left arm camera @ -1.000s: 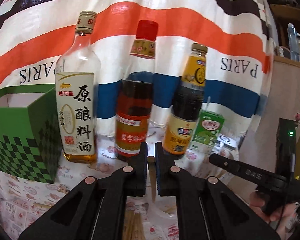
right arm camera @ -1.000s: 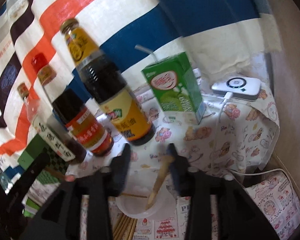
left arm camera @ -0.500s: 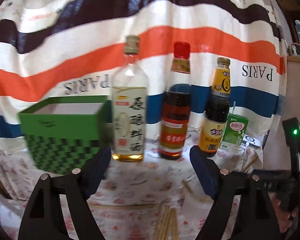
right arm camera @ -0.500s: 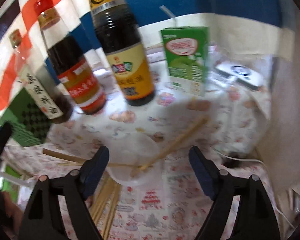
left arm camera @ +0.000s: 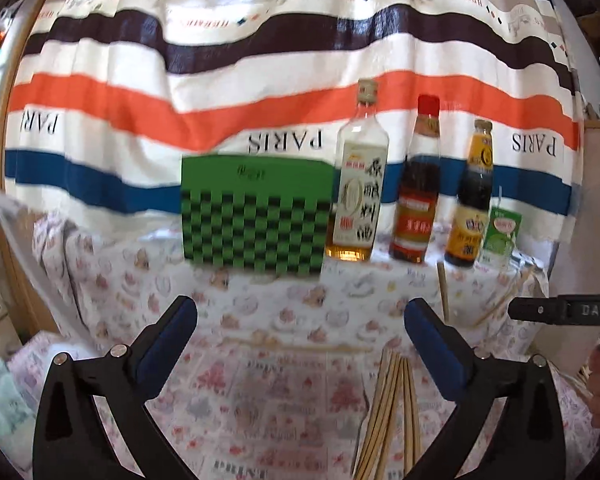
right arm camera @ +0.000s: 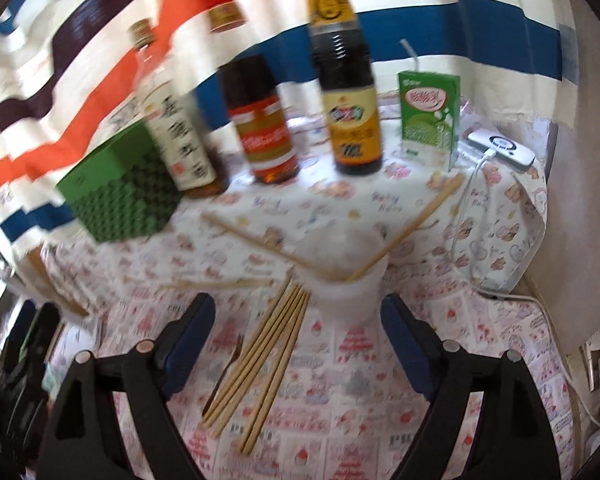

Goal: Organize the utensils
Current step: 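Lower the right tool to the chopstick pile and grasp another chopstick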

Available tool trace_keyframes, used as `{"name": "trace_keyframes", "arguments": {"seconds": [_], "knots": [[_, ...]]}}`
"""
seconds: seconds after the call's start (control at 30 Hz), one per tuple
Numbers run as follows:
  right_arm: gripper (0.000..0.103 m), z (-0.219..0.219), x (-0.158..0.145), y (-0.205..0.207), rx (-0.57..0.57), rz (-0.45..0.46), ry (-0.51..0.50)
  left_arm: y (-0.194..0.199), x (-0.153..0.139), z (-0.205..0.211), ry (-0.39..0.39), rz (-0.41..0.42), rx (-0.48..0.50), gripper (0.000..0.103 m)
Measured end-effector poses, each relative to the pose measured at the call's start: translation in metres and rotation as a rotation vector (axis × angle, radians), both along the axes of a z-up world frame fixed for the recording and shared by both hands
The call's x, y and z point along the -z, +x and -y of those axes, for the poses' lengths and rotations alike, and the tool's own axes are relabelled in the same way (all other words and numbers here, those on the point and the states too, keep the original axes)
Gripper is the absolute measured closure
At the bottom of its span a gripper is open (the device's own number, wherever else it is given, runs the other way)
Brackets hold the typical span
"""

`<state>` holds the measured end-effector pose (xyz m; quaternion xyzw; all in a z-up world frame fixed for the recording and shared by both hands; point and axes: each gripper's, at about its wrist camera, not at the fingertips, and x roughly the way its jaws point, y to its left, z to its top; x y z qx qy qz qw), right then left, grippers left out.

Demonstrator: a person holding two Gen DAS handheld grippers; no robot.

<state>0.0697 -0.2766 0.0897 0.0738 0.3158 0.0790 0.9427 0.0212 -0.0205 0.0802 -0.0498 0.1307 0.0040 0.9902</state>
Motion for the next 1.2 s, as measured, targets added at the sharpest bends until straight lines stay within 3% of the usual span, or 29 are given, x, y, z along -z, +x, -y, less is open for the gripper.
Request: {"name": "trace_keyframes", "arguments": {"seconds": [0.17,0.27,0.37,0.5,0.63,0.8,1.2], "knots": [[0.018,-0.013,0.039,-0.005,-0.012,-0.048,-0.012,0.003,0.039,-0.009,-0.041,-0.073,-0.021,0.0],[0.018,-0.021,0.067,0.009,-0.036,-0.121,-0.017,0.015,0.055,-0.009,-0.031,-0.133,-0.026,0.0],[0.018,-0.026,0.093,0.021,-0.065,-0.215,-0.048,0.028,0.07,-0.006,0.03,-0.201,-0.045,0.0],[0.018,-0.027,0.12,0.033,-0.069,-0.322,-0.046,0.03,0.081,-0.007,-0.013,-0.232,-0.072,0.0],[0.018,-0.032,0.127,0.035,-0.055,-0.325,-0.1,0.023,0.079,-0.01,0.007,-0.189,-0.128,0.0],[0.018,-0.042,0.136,0.037,-0.05,-0.325,-0.179,0.025,0.079,-0.027,-0.084,-0.196,-0.115,0.0],[0.017,-0.046,0.141,0.037,-0.038,-0.333,-0.201,0.029,0.084,-0.02,-0.018,-0.22,-0.165,0.0]]}}
